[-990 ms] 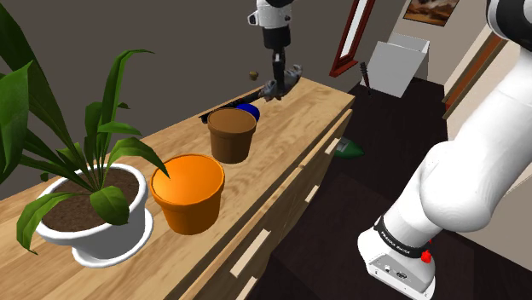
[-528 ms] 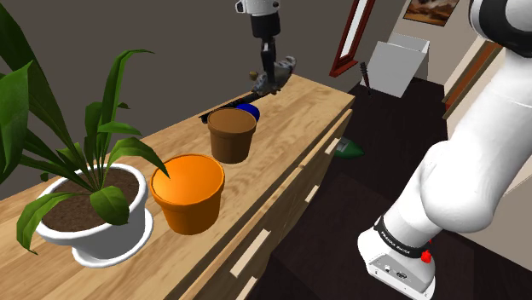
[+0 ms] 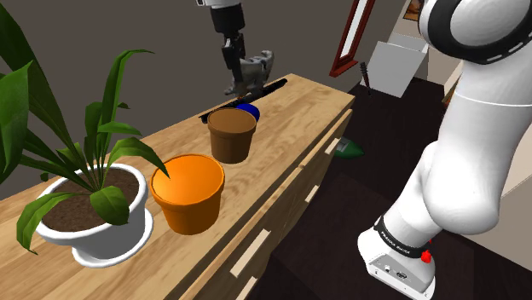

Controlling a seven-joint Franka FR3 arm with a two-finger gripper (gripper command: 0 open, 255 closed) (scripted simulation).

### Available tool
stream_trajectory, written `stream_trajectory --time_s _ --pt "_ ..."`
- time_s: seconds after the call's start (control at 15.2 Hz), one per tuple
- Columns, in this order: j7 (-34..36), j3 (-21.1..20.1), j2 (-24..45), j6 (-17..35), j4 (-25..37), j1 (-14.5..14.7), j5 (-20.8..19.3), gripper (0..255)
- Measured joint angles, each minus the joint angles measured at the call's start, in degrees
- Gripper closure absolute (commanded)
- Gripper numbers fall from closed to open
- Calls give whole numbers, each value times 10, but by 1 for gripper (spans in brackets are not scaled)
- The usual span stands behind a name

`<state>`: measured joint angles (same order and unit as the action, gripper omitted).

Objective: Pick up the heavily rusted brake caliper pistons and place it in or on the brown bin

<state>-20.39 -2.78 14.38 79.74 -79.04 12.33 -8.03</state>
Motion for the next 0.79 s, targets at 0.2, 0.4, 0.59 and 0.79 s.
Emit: stream_trajectory --time_s 0.2,0.4,0.59,0.79 --pt "25 -10 81 -56 133 23 -1 255" --pt "38 -14 116 -73 184 36 -2 255" --pt "42 -14 112 -51 157 35 -1 255" --pt "45 -15 101 -22 117 34 1 255"
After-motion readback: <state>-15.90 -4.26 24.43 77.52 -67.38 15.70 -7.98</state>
